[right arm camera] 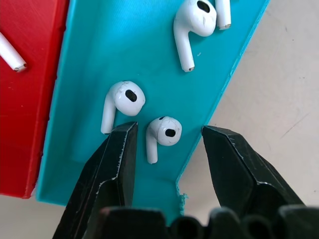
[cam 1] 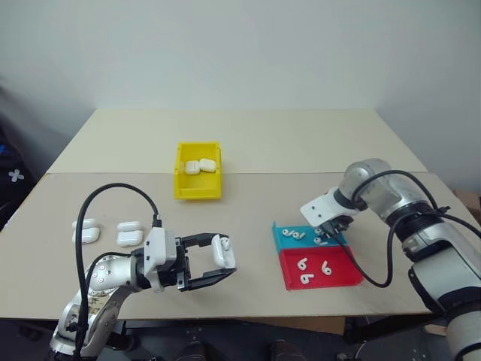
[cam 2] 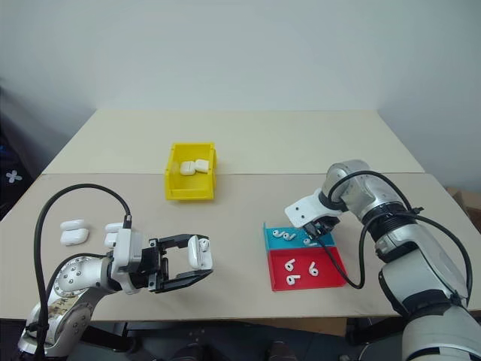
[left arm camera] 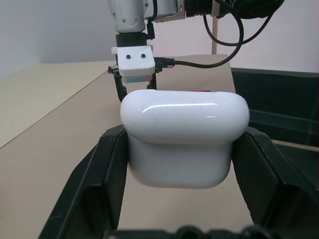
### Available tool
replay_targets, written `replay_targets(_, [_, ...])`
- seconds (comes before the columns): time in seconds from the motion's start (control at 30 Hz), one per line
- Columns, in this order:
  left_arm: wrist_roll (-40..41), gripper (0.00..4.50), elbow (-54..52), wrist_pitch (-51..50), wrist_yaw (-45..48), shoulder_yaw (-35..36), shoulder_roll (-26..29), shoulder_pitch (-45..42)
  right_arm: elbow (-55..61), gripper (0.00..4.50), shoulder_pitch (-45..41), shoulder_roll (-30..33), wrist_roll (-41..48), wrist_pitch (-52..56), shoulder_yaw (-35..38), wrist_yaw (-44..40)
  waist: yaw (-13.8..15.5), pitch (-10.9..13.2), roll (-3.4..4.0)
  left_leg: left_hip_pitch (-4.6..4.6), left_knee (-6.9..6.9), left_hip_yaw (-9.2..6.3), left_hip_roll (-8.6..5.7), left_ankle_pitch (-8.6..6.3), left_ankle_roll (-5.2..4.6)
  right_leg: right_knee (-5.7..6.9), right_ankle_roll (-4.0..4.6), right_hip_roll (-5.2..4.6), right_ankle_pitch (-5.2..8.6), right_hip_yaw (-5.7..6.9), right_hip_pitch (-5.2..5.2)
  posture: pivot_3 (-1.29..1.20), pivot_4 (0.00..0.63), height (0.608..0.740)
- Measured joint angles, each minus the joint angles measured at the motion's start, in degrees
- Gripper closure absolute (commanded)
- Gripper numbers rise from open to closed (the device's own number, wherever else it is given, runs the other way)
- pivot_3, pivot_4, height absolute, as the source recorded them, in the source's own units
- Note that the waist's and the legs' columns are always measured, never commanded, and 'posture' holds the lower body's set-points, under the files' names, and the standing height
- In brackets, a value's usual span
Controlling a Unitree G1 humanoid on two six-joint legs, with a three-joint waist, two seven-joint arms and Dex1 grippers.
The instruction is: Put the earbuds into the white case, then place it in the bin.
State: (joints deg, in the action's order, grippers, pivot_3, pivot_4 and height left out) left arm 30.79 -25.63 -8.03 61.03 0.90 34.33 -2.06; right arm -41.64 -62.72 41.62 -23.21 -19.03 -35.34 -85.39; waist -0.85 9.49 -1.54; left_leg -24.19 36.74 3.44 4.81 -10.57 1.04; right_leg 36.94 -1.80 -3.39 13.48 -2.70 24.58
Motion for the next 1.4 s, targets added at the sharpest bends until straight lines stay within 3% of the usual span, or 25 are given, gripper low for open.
replay_targets(0.3, [0.0,1.7,0.0,0.0,0.0,0.0,0.0,0.0,-0.8,1.98,0.0,-0.2,-0.5,-0.6,0.2,1.0,0.0,0.0,0.0,0.04,0.01,0.0,0.0,0.0,0.0,0.05,0.0,0.0,0.0,0.0,-0.02,0.0,0.15,0.74])
replay_targets(0.43, [0.0,1.7,0.0,0.0,0.1,-0.1,0.0,0.0,-0.8,2.91,0.0,-0.2,-0.5,-1.2,0.2,0.9,0.0,0.0,0.0,0.04,0.01,0.0,0.0,0.0,0.0,0.05,0.0,0.0,0.0,0.0,-0.03,0.0,0.15,0.74])
replay_targets(1.2, [-0.3,1.7,0.0,0.2,0.3,-0.4,0.0,-0.2,-0.9,2.91,0.0,-0.1,-0.4,-4.9,0.4,0.7,0.0,0.0,0.0,0.11,0.02,0.0,0.0,0.0,0.0,0.06,0.0,0.0,0.0,0.0,-0.11,0.0,0.15,0.74])
replay_targets(1.3, [-0.4,1.7,0.0,0.2,0.3,-0.4,0.0,-0.2,-1.5,3.48,0.0,-0.1,-0.4,-5.1,0.4,0.9,0.0,0.0,0.0,0.11,0.03,0.0,0.0,0.0,0.0,0.06,0.0,0.0,0.0,0.0,-0.12,0.0,0.15,0.74])
replay_targets(1.4, [-0.4,1.7,0.0,0.2,0.2,-0.4,0.0,-0.2,-1.7,3.48,0.0,-0.1,-0.9,-5.4,0.4,1.7,0.0,0.0,0.0,0.12,0.03,0.0,0.0,0.0,0.0,0.07,0.01,0.0,0.0,0.0,-0.12,0.0,0.15,0.74])
